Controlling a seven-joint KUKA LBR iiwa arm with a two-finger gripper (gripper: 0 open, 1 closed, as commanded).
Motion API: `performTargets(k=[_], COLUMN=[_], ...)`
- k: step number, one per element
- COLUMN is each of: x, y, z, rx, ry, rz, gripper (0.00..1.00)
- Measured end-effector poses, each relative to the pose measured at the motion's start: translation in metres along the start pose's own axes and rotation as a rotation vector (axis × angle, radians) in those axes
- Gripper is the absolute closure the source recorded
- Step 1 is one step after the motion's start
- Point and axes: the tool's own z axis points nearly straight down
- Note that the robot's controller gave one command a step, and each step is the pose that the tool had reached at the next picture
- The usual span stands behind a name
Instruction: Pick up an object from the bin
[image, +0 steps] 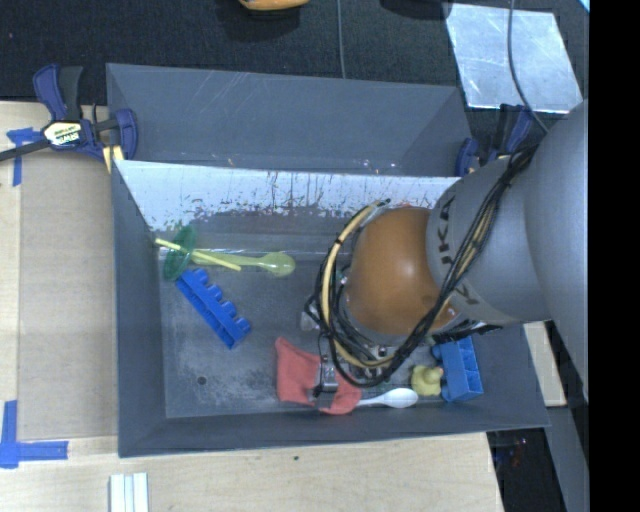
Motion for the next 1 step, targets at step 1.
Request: performTargets(k=[1], x=[-0.001], y=[-0.0196], z=[0.0289], rx=[0.0], ry=[-0.002], rz=[0.16], gripper=[1.0])
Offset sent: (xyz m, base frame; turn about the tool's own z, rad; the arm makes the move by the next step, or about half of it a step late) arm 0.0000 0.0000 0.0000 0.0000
